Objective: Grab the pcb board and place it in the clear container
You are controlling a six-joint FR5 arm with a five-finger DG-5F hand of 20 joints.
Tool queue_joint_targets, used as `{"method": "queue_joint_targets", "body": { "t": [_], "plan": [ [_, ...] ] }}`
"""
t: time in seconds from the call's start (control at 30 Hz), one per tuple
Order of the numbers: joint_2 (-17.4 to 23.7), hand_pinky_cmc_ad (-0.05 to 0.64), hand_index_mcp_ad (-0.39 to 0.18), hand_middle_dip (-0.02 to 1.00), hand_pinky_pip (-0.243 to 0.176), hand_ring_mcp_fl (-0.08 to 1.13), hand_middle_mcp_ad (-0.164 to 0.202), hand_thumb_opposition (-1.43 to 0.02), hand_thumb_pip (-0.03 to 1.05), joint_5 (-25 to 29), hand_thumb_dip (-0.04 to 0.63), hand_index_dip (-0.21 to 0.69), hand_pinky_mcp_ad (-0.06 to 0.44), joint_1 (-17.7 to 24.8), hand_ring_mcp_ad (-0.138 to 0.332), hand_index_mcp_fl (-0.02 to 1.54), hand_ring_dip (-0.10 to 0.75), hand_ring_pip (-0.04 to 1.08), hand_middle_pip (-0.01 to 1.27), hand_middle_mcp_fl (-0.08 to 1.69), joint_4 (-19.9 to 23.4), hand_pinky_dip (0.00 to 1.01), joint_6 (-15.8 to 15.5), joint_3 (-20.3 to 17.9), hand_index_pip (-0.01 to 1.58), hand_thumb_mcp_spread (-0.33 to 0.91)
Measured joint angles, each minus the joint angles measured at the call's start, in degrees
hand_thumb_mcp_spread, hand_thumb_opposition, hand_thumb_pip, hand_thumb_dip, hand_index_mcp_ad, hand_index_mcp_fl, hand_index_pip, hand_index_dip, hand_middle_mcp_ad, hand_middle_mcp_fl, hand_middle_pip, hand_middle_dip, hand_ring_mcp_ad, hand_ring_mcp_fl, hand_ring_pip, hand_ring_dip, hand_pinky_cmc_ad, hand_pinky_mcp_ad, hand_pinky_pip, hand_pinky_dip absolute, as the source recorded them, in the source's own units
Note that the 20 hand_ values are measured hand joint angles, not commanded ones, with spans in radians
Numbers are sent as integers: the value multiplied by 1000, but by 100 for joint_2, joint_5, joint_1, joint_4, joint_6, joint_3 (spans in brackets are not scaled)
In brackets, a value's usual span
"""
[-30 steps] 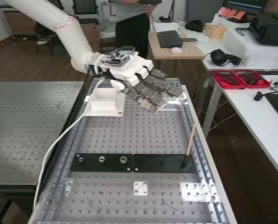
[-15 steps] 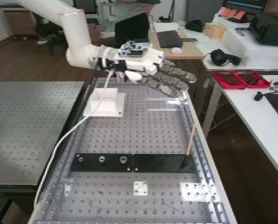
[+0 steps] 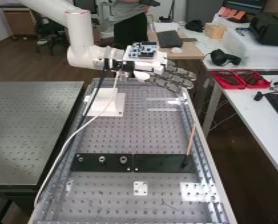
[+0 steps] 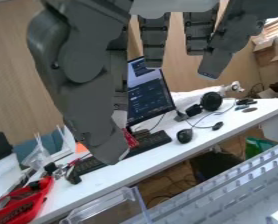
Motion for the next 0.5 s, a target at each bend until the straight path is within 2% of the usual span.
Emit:
{"method": "queue_joint_targets", "body": {
  "t": [0.5],
  "plan": [
    [-434, 330, -105, 112, -40, -24, 94, -988, 585, -684, 265, 180, 168, 66, 253, 482, 21, 80, 133, 38, -404, 466, 249, 351, 1524, 593]
  ]
}}
